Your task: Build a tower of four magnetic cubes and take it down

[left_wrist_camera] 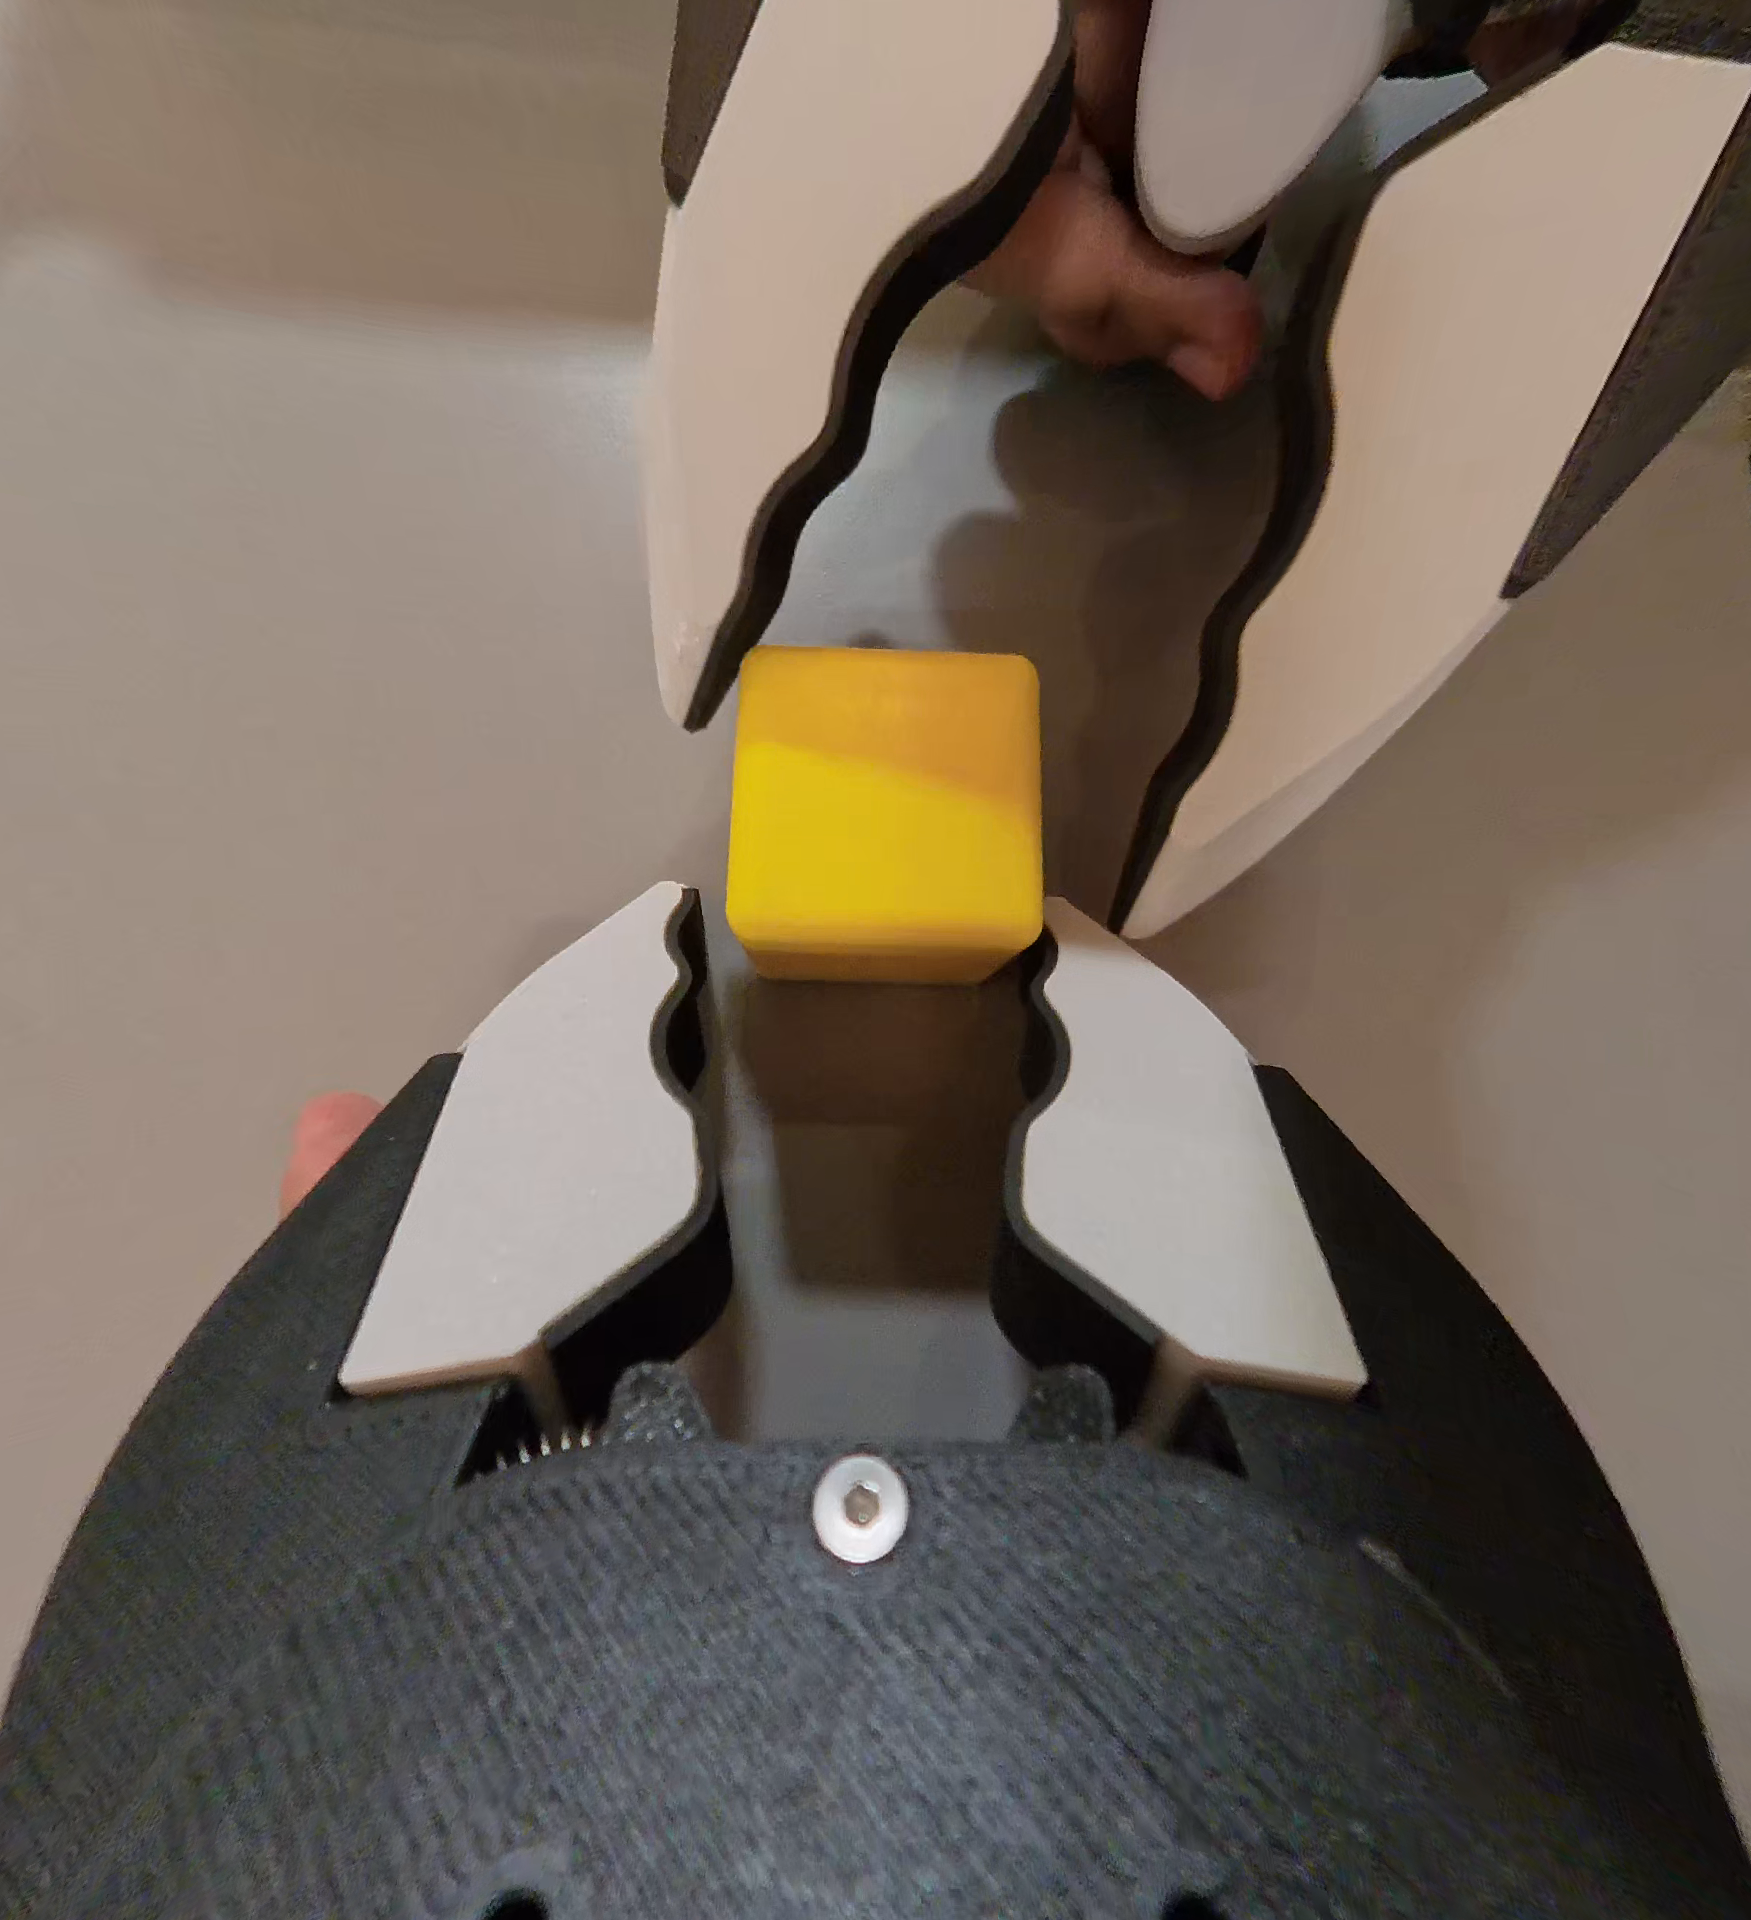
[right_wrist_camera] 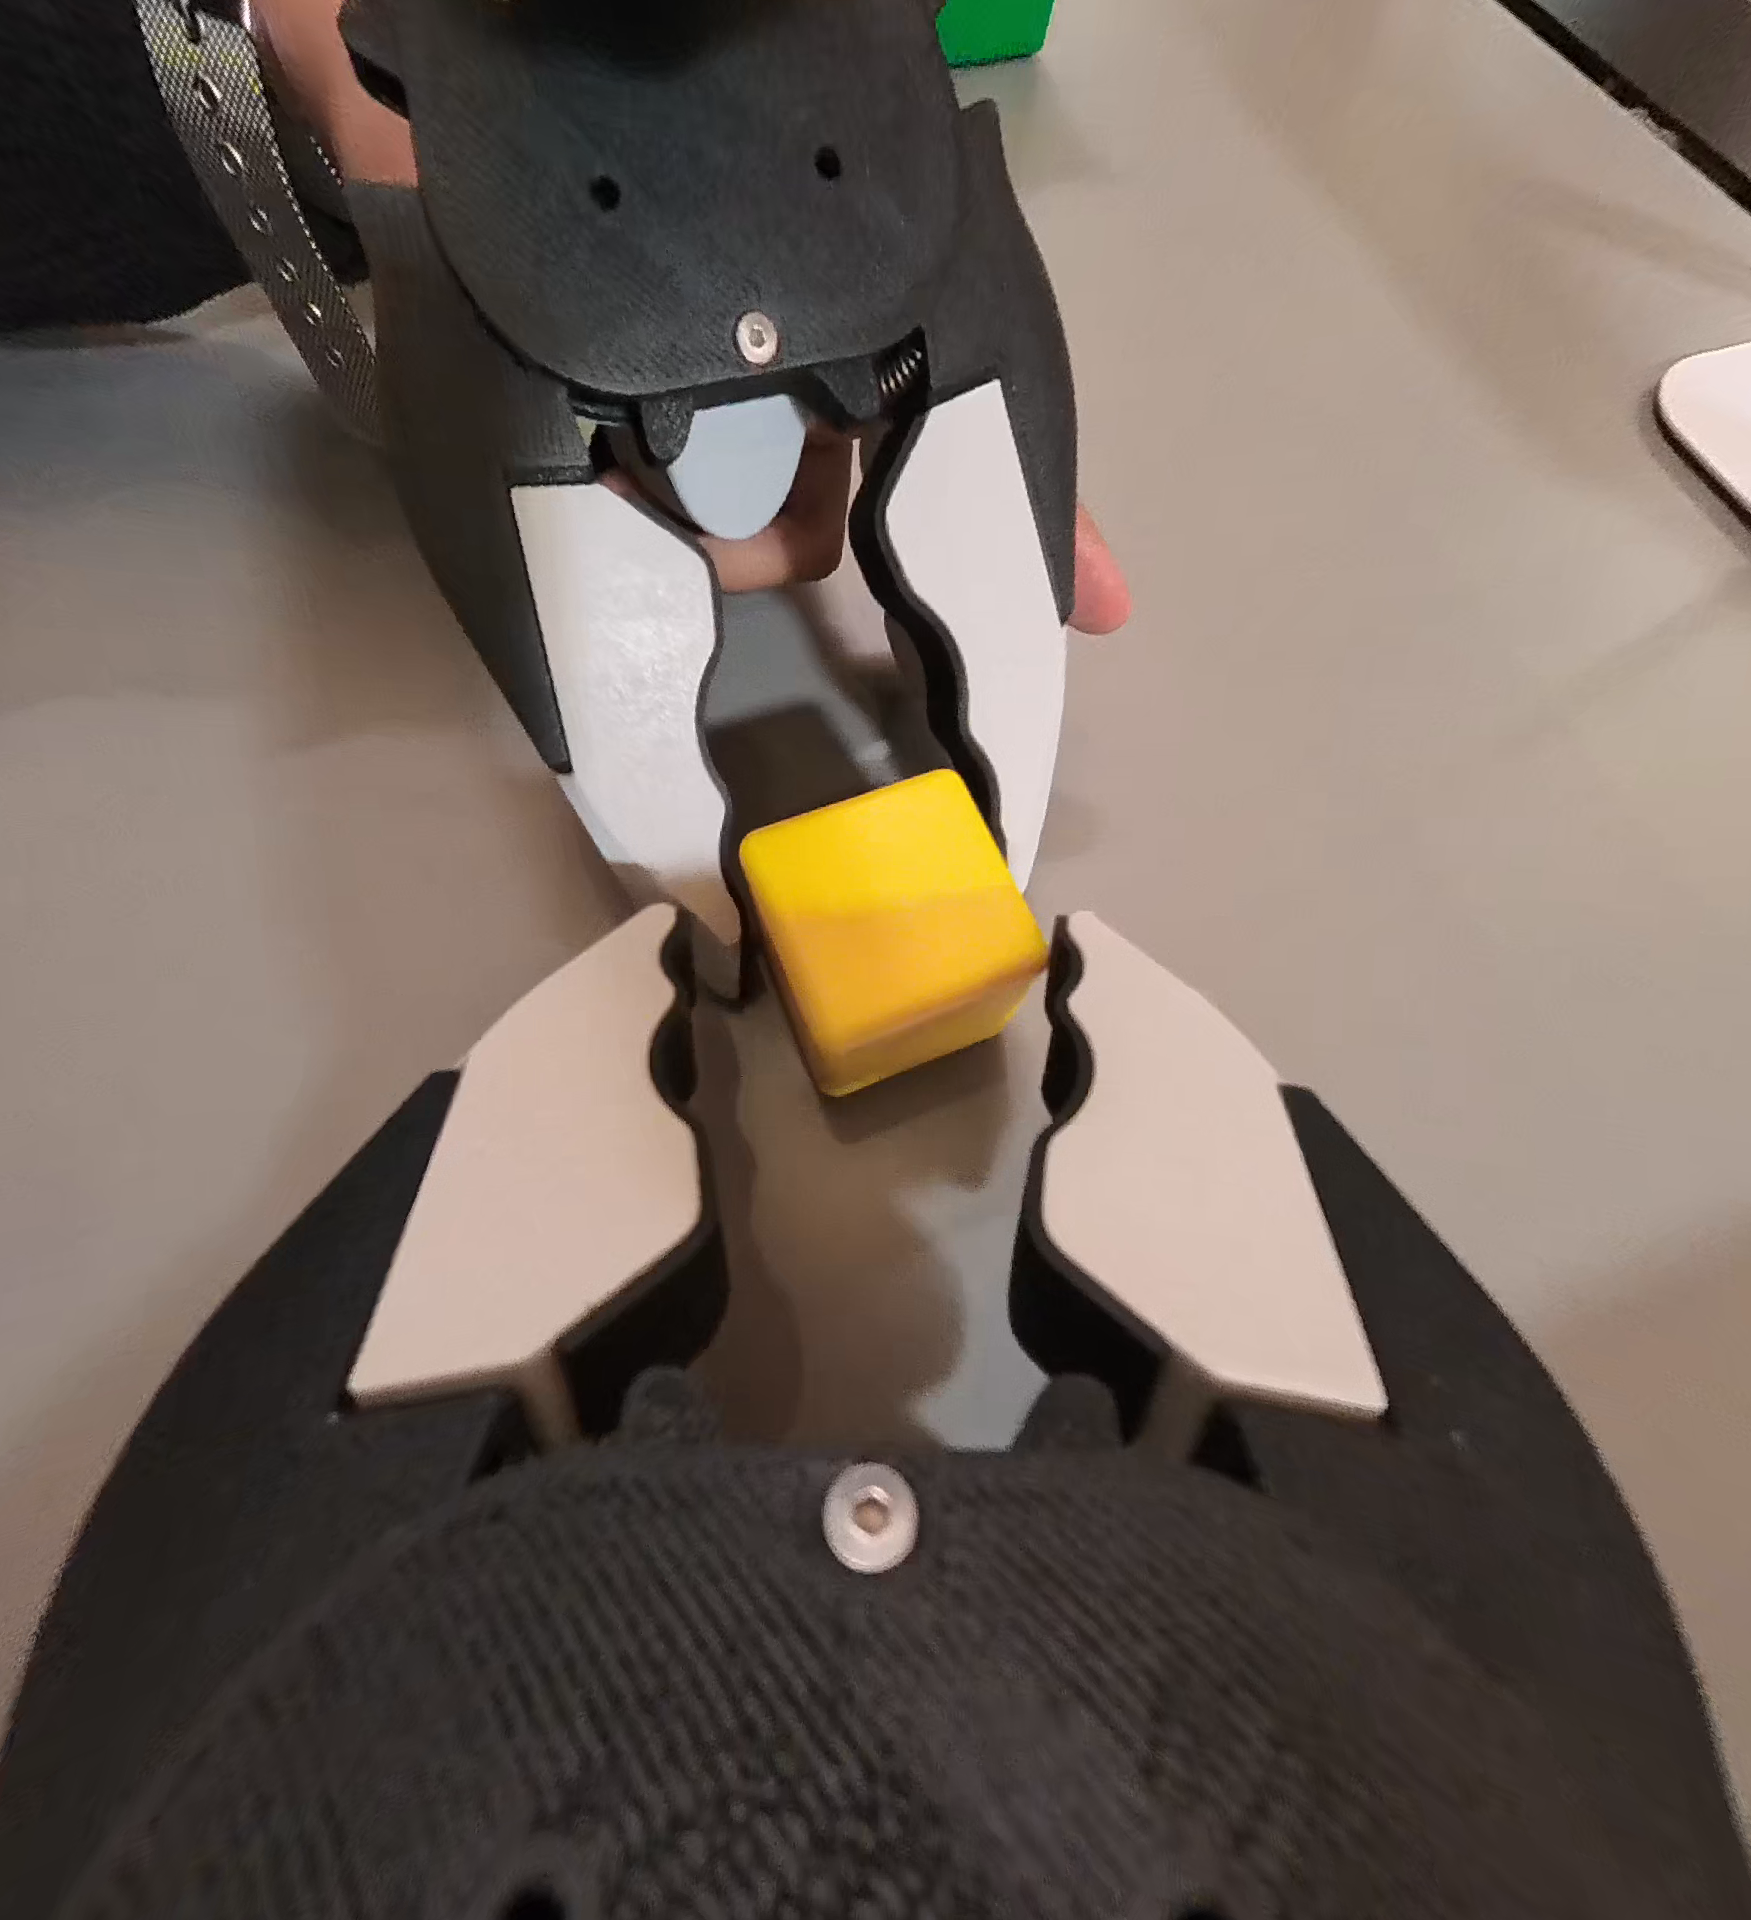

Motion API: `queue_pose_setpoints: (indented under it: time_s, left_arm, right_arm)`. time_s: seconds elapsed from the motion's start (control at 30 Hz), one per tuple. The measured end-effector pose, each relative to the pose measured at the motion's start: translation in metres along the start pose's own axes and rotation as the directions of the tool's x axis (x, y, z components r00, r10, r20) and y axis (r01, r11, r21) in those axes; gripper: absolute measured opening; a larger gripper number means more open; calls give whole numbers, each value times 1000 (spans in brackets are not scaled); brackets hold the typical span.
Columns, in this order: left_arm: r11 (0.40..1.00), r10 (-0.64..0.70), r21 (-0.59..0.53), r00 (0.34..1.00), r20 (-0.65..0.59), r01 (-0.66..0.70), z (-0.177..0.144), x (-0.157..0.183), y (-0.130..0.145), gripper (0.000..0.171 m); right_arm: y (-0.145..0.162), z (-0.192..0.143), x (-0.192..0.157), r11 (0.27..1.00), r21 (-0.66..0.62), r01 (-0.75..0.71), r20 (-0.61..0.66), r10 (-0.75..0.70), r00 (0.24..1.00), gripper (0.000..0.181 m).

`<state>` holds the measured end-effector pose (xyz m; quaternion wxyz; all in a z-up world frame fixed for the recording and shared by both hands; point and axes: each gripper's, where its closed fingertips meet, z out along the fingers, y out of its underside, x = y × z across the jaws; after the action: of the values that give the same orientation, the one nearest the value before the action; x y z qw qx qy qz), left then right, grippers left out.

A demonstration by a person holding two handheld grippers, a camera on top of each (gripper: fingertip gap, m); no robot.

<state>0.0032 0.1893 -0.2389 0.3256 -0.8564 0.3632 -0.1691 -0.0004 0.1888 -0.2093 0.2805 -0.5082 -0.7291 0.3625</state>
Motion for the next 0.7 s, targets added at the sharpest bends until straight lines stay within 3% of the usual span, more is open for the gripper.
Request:
queue_pose_setpoints:
  time_s: [0.13,0.7]
  left_arm:
    - [1000,3,0,1000,-3,-3,0,1,0,60]
    - [1000,7,-1,1000,-1,-7,0,1,0,60]
  right_arm:
    - [3,-3,2,999,-6,43,-19,-43,999,49]
    - [-15,-25,6,997,81,9,-10,-8,1000,47]
